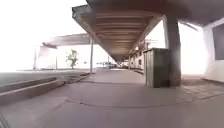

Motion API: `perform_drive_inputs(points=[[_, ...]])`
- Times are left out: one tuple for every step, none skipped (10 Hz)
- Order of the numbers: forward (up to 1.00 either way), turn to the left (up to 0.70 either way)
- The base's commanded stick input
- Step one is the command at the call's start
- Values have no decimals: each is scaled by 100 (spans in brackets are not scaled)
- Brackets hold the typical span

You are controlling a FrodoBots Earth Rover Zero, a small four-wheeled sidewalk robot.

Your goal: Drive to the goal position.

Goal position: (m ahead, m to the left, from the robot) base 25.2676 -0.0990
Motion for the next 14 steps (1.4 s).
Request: perform_drive_inputs(points=[[70, 0], [70, 0], [70, 0], [70, 0], [70, 0], [70, 0], [70, 0], [70, 0], [70, 0], [70, 0], [70, 0], [70, 0], [70, 0], [70, 0]])
